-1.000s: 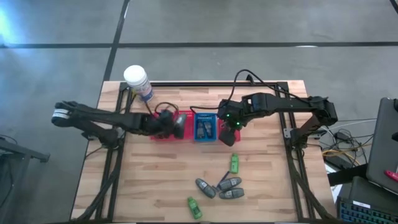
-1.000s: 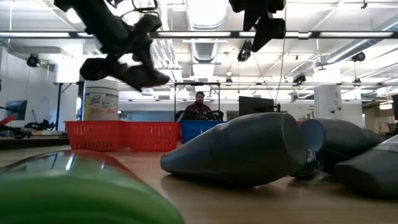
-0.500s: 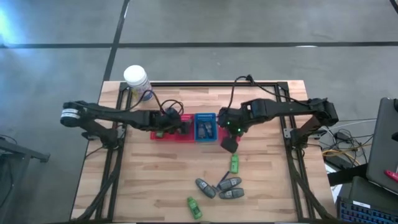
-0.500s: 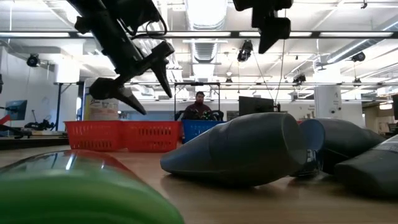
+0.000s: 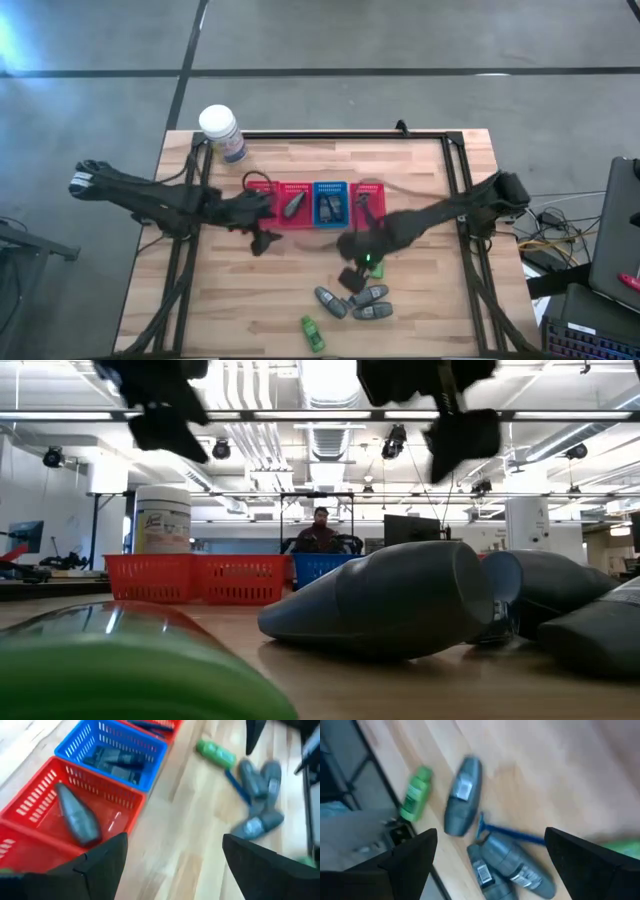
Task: Pick & Place Travel size toiletries
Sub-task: Put the gray deodorant into the middle red bin
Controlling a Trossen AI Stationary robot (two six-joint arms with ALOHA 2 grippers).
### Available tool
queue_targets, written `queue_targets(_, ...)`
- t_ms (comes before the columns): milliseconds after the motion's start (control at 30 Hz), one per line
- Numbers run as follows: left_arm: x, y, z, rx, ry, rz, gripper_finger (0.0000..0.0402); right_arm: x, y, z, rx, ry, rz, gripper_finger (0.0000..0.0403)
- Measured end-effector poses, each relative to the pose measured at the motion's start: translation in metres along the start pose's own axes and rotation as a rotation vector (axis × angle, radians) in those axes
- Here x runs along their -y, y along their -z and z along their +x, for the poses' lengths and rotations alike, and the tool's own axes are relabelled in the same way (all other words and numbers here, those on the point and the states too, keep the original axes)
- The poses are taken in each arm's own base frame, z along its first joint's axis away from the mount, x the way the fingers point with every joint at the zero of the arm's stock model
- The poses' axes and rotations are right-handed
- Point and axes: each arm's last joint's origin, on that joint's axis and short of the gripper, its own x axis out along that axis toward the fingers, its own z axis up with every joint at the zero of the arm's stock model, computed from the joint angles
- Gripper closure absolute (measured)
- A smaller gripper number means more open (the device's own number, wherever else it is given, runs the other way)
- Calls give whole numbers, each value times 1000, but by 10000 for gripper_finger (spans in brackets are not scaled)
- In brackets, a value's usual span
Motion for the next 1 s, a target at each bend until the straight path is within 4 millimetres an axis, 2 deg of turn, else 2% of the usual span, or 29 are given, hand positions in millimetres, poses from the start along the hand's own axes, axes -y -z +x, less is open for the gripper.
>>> queue_targets(100, 1, 9, -14, -27, 14, 45, 72, -5, 15, 27, -71, 67, -17, 39)
queue_targets(167, 0, 13, -22, -22, 35, 57, 72, -7, 25, 37, -112, 108, -61, 41)
queue_targets(333, -4, 23, -32, -9, 66, 96, 72, -15, 49, 41, -123, 156, -195, 57)
queue_targets(500, -10, 30, -34, -6, 70, 90, 72, -23, 70, 44, -157, 145, -382, 67)
queue_targets(700, -14, 38, -31, -18, 62, 93, 72, -27, 91, 51, -191, 156, -453, 52)
queue_targets(833, -15, 42, -26, -11, 69, 83, 72, -26, 98, 65, -220, 176, -508, 34)
queue_targets(1000, -14, 42, -24, 1, 76, 55, 72, -23, 110, 89, -286, 227, -551, 30)
